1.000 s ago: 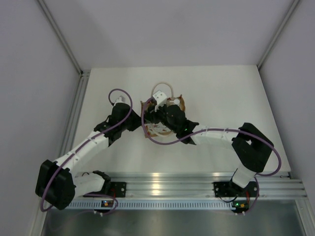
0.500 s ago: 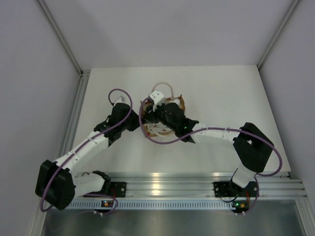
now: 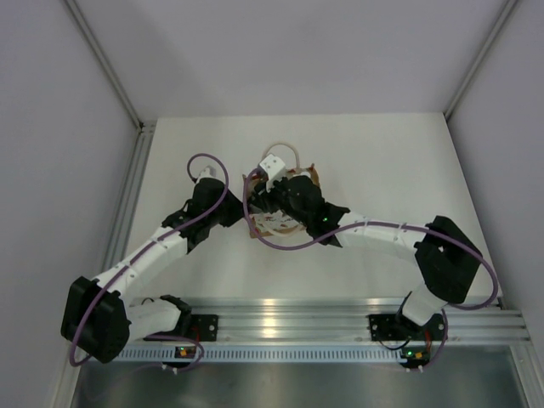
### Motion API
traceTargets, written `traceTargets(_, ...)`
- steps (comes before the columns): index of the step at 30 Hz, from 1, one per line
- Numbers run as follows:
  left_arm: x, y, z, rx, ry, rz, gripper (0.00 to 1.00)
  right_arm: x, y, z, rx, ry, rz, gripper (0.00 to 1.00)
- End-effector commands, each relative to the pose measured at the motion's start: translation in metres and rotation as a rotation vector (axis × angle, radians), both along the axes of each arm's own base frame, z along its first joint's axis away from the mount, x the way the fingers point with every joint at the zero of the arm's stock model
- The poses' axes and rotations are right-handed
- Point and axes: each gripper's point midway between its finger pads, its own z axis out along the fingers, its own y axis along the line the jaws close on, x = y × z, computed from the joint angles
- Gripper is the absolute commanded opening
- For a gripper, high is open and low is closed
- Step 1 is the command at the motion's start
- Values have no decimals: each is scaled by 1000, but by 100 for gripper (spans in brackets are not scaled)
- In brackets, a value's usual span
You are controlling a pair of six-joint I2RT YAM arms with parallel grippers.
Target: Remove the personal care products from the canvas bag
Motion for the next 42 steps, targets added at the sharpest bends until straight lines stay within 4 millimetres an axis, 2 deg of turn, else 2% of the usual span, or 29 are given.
traceTargets(1, -1, 7, -4, 24, 0, 21, 0, -12, 2, 157, 301, -252, 29, 0)
traceTargets(7, -1, 8, -4, 21, 3, 25, 0, -9, -2, 180, 322, -279, 26, 0)
traceTargets(13, -2, 8, -3, 15, 0, 30, 0, -4, -9, 219, 340, -322, 10, 0)
traceTargets(22, -2, 9, -3, 14, -1, 34, 0, -2, -17, 243, 318, -319, -10, 0)
traceTargets(26, -3, 8, -2, 11, -1, 31, 0, -5, -27, 267, 332, -337, -32, 0)
traceTargets(34, -4, 9, -1, 6, -2, 31, 0, 1, -64, 297, 369, -356, -108, 0)
traceTargets(38, -4, 8, -1, 4, -4, 29, 0, 7, -85, 304, 376, -349, -151, 0)
traceTargets(42, -4, 8, 1, 1, -6, 30, 0, 15, -115, 310, 392, -348, -200, 0)
